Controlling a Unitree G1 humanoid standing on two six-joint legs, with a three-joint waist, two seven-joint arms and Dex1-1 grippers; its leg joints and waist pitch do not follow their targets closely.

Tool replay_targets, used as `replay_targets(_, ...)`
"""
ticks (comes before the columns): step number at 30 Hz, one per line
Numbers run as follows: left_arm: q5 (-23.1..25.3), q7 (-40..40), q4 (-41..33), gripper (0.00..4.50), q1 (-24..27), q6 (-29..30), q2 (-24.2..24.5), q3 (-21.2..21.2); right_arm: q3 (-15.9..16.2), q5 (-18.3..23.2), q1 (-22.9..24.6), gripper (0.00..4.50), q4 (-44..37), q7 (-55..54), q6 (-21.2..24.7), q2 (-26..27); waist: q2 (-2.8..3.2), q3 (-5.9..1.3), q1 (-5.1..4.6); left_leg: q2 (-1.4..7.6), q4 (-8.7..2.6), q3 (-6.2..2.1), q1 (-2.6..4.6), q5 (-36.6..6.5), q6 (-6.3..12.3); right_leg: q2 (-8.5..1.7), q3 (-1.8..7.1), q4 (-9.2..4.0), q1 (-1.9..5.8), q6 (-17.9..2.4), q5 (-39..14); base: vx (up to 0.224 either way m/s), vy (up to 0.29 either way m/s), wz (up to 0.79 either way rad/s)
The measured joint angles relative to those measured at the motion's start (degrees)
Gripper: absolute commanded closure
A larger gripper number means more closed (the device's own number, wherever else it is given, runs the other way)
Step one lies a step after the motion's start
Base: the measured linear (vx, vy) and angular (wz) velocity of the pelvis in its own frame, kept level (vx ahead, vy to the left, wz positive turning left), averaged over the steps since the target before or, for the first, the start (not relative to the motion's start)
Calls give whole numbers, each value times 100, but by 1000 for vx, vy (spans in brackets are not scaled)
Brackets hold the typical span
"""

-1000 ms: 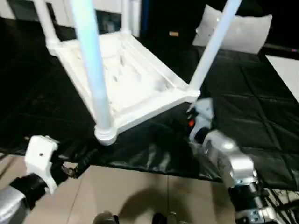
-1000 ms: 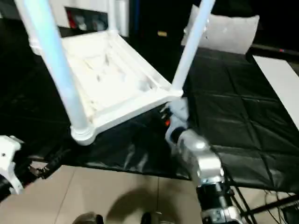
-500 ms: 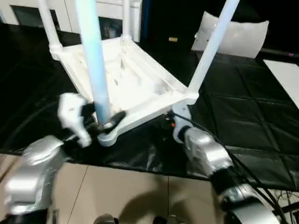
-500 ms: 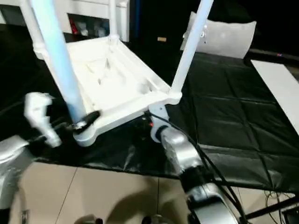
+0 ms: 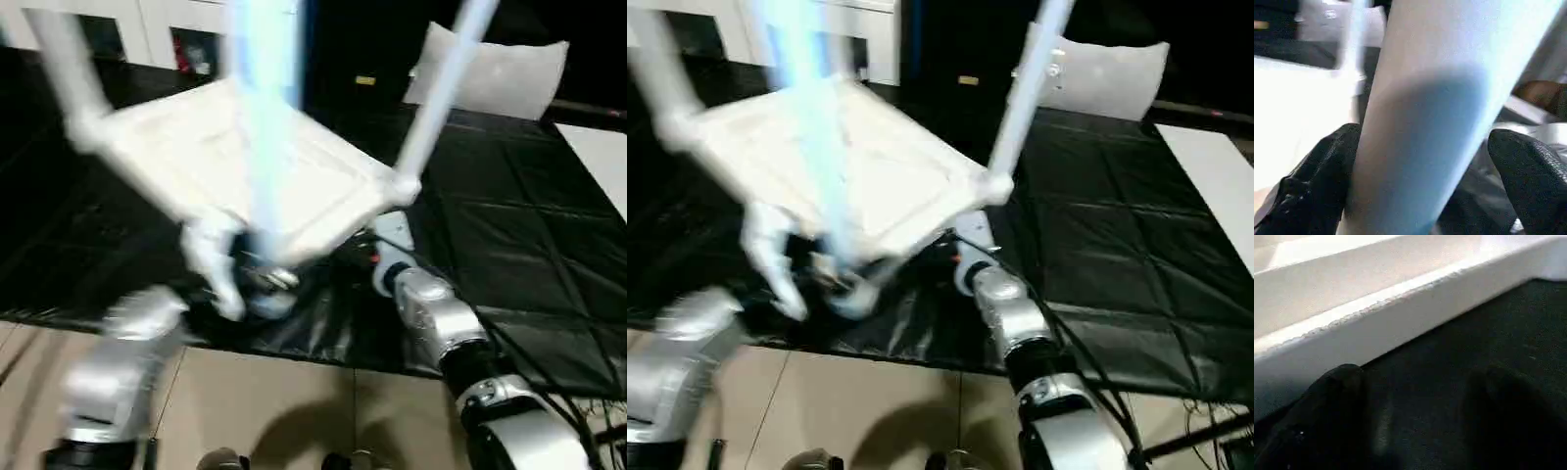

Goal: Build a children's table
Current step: Rotate table base

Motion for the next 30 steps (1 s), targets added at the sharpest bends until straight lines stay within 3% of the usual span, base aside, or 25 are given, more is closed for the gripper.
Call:
replay_targets(6, 260, 2, 381, 4, -458, -341, -158, -418, -80, -41, -72, 0, 174, -168, -157, 63, 57, -17, -20, 9, -3, -4, -2, 6, -9, 15, -1, -1, -1, -2, 2, 0, 0, 0)
replay_targets(10, 541, 55, 800, 4, -655, -719, -113, -439, -174, -13, -57, 0, 113, -226, -237, -30, 105, -39, 11, 10, -3, -5, -7, 7, -9, 17, -1, -1, -5, -1, 2, 0, 0, 0)
replay_targets(13, 539, -5, 759, 4, -624, -770, -43, -437, -327, 85, 132, 0, -326, -74, -341, -254, 126, -48, 71, 10, -3, -5, -6, 7, -8, 16, -1, -4, -6, 5, -2, 0, 0, 0)
replay_targets(16, 456, -108, 619, 4, -371, -794, 58, -439, -282, 146, 492, 0, -1066, 454, -312, -517, 136, -53, 96, 11, -4, -5, -8, 6, -6, 17, -1, -7, -6, 7, -6, 0, 0, 0)
replay_targets(23, 196, -468, 267, 4, 552, -774, 552, -253, 382, 622, 1783, 0, -3352, 2435, 297, -1597, 164, -60, 137, 12, -11, -4, 4, -2, 6, 23, -1, -15, 8, 19, -18, 0, 0, 0)
replay_targets(30, -138, -562, -94, 4, 1284, -648, 935, 384, 953, 1031, 2341, 0, -4952, 3169, 862, -1837, 216, -93, 132, 13, -13, -16, 44, -2, 6, 27, -13, -52, 33, 22, -17, 0, 0, 0)
